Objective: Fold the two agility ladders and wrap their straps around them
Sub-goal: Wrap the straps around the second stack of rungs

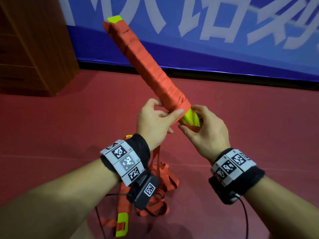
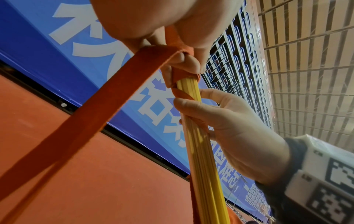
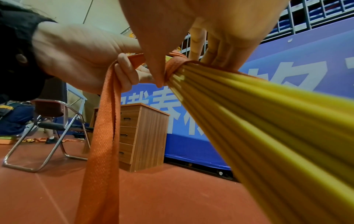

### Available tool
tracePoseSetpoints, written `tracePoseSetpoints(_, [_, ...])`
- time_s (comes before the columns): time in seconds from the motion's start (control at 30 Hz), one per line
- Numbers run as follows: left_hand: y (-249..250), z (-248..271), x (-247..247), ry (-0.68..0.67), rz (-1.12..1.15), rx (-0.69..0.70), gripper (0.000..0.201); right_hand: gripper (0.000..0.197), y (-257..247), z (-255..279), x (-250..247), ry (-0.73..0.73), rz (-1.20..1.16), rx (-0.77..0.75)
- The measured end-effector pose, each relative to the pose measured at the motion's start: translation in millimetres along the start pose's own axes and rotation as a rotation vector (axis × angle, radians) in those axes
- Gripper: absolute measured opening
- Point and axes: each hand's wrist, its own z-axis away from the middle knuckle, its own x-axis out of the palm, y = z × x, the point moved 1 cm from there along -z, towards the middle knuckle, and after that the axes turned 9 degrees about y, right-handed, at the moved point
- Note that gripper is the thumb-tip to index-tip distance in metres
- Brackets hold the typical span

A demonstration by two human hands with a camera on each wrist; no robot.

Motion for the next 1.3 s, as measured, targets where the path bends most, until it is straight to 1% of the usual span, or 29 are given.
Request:
tracePoseSetpoints(0.13, [4.4,-2.5,0.6,-0.048,0.030,-0.004,0.039,0.066,-1.8,-0.8,-3.0,0.001,0.041,-0.031])
tracePoseSetpoints(0.27, [6.3,-3.3,-0.9,-0.098,0.034,-0.004,0.035,0.067,0.8,-2.0,-1.6,-0.011,0.032,-0.035])
tracePoseSetpoints(0.47, [3.9,-5.6,-1.2,-0.087,0.016,-0.017,0.039,0.056,3.7,-0.8,1.3,-0.037,-0.029,-0.026])
tracePoseSetpoints(0.6, [3.0,-7.0,-2.4,-0.087,0.025,-0.016,0.036,0.051,5.4,-1.0,1.4,-0.021,-0.032,-0.011])
tracePoseSetpoints(0.83, [6.2,-10.5,-2.5,-0.131,0.081,-0.040,0.039,0.040,6.7,-0.1,3.3,0.002,-0.112,0.053])
tracePoseSetpoints(0.93, [6.7,-11.5,-4.6,-0.155,0.071,-0.045,0.037,0.039,6.5,0.1,3.7,0.001,-0.143,0.070])
tracePoseSetpoints(1.07, [4.8,-14.7,-8.0,-0.116,0.060,-0.041,0.032,0.039,1.5,2.0,3.1,-0.008,-0.175,0.058])
tracePoseSetpoints(1.2, [4.5,-16.6,-9.4,-0.075,0.064,-0.041,0.034,0.040,-3.9,3.4,3.8,0.025,-0.237,0.044])
tracePoseSetpoints(1.3, [3.7,-17.0,-9.2,-0.072,0.036,-0.012,0.034,0.040,-4.9,3.3,7.7,0.044,-0.309,0.078])
